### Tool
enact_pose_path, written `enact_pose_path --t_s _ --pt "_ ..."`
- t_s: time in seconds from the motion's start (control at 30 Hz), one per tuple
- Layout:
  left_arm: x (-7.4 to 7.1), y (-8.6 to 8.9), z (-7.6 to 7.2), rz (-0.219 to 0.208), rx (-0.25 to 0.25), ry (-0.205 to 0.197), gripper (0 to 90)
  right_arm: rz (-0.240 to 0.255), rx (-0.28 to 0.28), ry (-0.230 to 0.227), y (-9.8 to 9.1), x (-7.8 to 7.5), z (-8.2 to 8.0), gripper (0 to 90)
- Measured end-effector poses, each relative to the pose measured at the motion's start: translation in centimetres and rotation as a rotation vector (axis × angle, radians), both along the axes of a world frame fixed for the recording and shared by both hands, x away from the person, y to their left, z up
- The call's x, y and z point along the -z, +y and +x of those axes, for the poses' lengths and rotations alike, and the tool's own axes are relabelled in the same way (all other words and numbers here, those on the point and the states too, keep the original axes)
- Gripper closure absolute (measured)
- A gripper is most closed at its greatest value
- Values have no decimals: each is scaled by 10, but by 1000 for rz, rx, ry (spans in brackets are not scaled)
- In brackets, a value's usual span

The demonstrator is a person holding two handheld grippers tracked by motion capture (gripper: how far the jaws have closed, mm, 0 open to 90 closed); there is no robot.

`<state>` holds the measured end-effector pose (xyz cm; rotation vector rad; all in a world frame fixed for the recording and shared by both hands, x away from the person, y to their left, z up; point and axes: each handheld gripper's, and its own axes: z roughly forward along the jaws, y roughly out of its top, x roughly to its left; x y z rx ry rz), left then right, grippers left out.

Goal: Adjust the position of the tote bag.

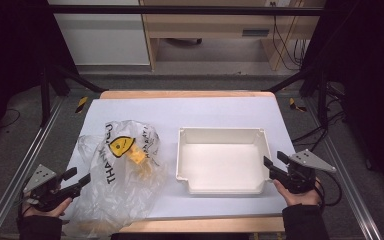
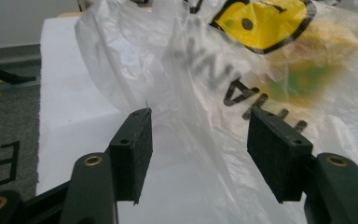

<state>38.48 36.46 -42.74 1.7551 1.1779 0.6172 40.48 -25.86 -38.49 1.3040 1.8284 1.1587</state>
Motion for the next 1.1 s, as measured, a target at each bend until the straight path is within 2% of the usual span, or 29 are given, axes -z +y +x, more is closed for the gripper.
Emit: enact_pose_path --t_s 0.17,0.2,0.27,0.43,0.6,0.63,0.73,0.8,0.83,0.9,0.93,1.0,1.03,1.1 --pt "4 -4 -3 -20 31 44 486 -6 -55 -3 19 -3 -2 487" --pt "4 -4 -3 -20 31 44 505 -6 -55 -3 19 -3 -2 487" --pt "6 -8 -1 -10 57 70 540 -10 -88 5 31 -3 -2 487" --pt "13 -11 3 -1 63 105 606 -21 -133 14 45 -2 -2 488" --pt "16 -12 4 1 66 132 763 -23 -143 21 50 0 -2 488" --pt "17 -12 5 5 69 150 804 -27 -144 26 50 1 -1 488" --pt "18 -12 6 6 70 164 861 -27 -143 29 50 2 -1 489" --pt "18 -11 5 7 57 160 825 -25 -143 29 50 3 -1 489" --pt "16 -9 3 -5 30 132 764 -25 -143 32 50 3 -1 489" --pt "14 -6 2 -20 -8 106 564 -26 -143 35 51 3 -1 489" --pt "14 -6 2 -20 -8 106 498 -27 -144 35 51 3 -1 489" --pt "11 0 1 -64 -15 84 359 -29 -147 36 51 3 -1 489" --pt "10 1 0 -88 -15 81 359 -29 -147 36 51 3 -1 489" --pt "8 0 -4 -105 14 89 226 -27 -148 38 51 4 -1 489"
